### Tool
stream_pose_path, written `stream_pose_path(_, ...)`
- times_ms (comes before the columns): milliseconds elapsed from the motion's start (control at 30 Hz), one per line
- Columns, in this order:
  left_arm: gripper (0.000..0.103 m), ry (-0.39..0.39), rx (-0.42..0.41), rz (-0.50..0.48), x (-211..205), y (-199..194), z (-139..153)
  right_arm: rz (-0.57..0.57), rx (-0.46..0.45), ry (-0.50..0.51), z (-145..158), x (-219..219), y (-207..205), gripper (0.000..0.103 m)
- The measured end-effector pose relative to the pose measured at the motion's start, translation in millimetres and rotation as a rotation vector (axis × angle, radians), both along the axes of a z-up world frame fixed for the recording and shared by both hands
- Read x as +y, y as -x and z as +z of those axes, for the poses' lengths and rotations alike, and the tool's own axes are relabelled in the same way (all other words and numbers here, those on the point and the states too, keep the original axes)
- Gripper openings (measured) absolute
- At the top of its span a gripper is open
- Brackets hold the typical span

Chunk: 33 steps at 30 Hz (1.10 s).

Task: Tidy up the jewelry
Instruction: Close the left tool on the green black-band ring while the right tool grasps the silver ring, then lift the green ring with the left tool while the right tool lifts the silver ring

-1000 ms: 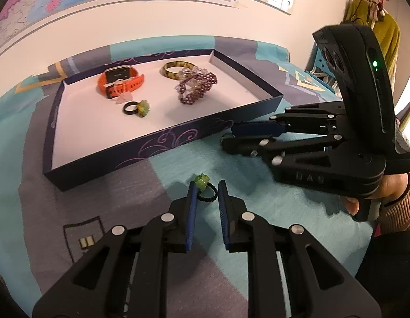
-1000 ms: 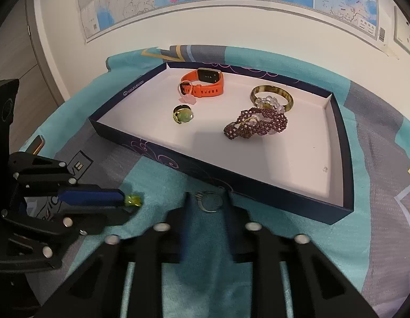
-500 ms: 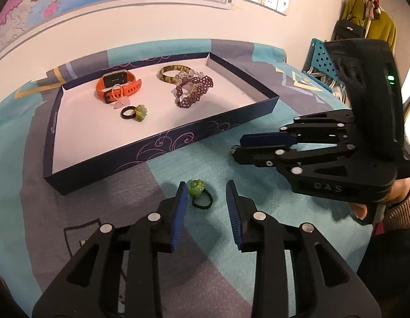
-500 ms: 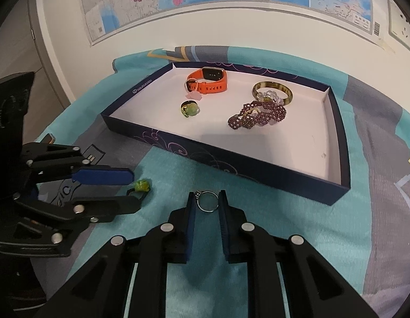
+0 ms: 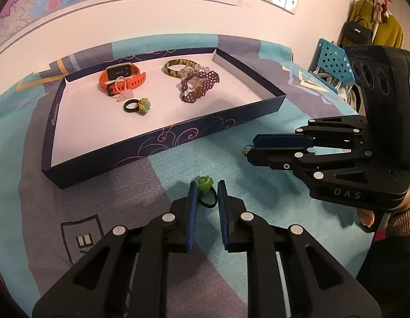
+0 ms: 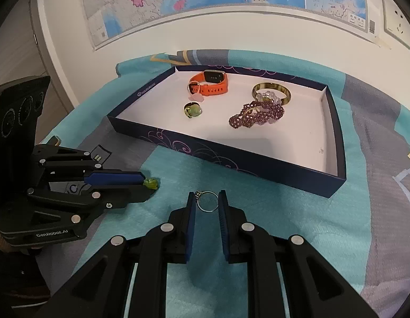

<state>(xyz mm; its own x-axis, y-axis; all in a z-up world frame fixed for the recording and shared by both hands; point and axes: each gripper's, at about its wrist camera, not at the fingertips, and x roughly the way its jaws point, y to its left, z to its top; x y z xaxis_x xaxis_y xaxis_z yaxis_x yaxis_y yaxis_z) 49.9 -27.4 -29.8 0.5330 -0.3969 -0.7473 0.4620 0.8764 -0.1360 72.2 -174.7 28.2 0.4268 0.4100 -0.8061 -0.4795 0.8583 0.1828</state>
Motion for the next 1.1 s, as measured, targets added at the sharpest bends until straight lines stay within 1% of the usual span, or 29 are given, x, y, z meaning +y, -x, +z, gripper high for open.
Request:
stream_pose_path(167, 0.015, 0.005, -0.008, 0.006, 2, 4, 4, -0.003, -0.007, -0.009, 3, -2, 1, 0.015)
stream_pose_path(200, 0.001, 0.008, -0.006, 0.004, 2, 5, 5, -0.003, -0.007, -0.011, 3, -2, 2, 0.015)
stream_pose_path(267, 0.001, 0.018, -0.003, 0.006, 4, 5, 6, -0.002, -0.009, -0.01, 3, -2, 2, 0.015)
stream_pose_path(400, 0.001, 0.011, -0.006, 0.004, 5, 8, 5, -0.001, -0.007, -0.012, 3, -2, 3, 0.015)
stream_pose_path(467, 0.009, 0.012, -0.009, 0.004, 6, 10, 4, -0.001, -0.006, -0.011, 3, -2, 3, 0.015)
stream_pose_path(533, 0.021, 0.017, -0.015, -0.007, 6, 12, 5, -0.001, -0.004, -0.011, 2, -3, 4, 0.015)
stream_pose_path(600, 0.028, 0.008, -0.023, -0.015, 4, 13, 6, -0.002, -0.002, -0.01, 2, -3, 4, 0.015)
stream_pose_path(867, 0.028, -0.001, 0.007, -0.02, -3, 1, 1, 0.004, 0.002, -0.011, 1, -2, 6, 0.015)
stream_pose_path(900, 0.027, -0.004, 0.015, -0.018, -4, -1, -1, 0.004, 0.004, -0.011, 0, -2, 6, 0.015)
stream_pose_path(933, 0.024, -0.004, 0.018, -0.016, -4, -2, -1, 0.003, 0.005, -0.011, 0, -3, 6, 0.015)
stream_pose_path(1100, 0.022, -0.002, 0.016, -0.013, -4, -1, -2, 0.003, 0.003, -0.016, 1, -3, 6, 0.015)
